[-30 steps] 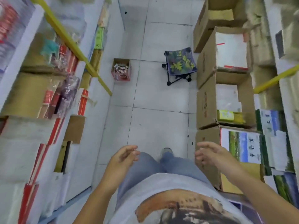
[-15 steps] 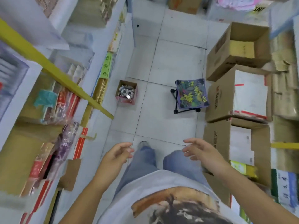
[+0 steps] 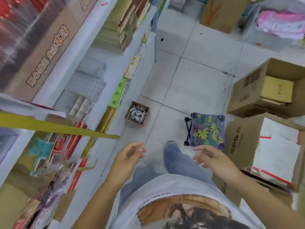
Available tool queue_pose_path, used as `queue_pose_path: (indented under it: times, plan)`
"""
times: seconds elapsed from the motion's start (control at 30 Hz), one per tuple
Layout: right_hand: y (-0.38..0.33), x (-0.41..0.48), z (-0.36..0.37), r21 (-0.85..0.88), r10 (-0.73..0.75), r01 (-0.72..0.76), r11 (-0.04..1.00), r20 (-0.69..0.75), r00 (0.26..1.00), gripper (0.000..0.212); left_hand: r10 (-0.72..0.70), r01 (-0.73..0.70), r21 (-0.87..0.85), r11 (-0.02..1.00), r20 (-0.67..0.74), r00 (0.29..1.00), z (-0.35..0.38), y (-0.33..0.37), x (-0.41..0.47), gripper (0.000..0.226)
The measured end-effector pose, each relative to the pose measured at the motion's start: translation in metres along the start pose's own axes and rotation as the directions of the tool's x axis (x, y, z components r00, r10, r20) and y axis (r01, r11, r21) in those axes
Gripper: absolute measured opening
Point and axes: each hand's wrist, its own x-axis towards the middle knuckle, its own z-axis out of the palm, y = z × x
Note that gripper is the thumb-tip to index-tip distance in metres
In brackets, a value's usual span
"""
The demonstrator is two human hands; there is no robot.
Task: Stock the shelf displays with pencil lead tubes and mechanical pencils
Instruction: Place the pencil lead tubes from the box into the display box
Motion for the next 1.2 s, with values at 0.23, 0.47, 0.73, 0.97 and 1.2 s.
queue_pose_path:
  times: [0.23, 0.47, 0.73, 0.97, 1.2]
  plan:
    - [-0.116, 0.093, -0.020, -0.204, -0.046, 0.081, 0.976, 0.172, 0.984, 0.019, -0.092, 0.049, -0.195, 0.980, -0.217, 0.972, 0.001, 0.018, 0.022, 0.016]
    - [-0.190, 0.155, 0.021, -0.378, -0.093, 0.223, 0.899, 0.332, 0.938, 0.021, -0.193, 0.085, -0.318, 0.944, -0.325, 0.926, -0.020, 0.016, 0.056, 0.017]
    - [-0.247, 0.197, 0.022, -0.414, -0.080, 0.262, 0.872, 0.408, 0.909, 0.024, -0.218, 0.081, -0.352, 0.932, -0.371, 0.903, -0.020, 0.050, 0.108, 0.018]
    - [-0.292, 0.275, -0.012, -0.589, 0.081, 0.269, 0.762, 0.499, 0.862, 0.022, -0.374, 0.025, -0.572, 0.820, -0.502, 0.780, 0.025, 0.074, 0.153, 0.020]
    - [-0.344, 0.375, 0.016, -0.728, 0.199, 0.471, 0.498, 0.625, 0.755, 0.017, -0.580, -0.084, -0.785, 0.614, -0.521, 0.626, 0.079, 0.066, 0.216, 0.020]
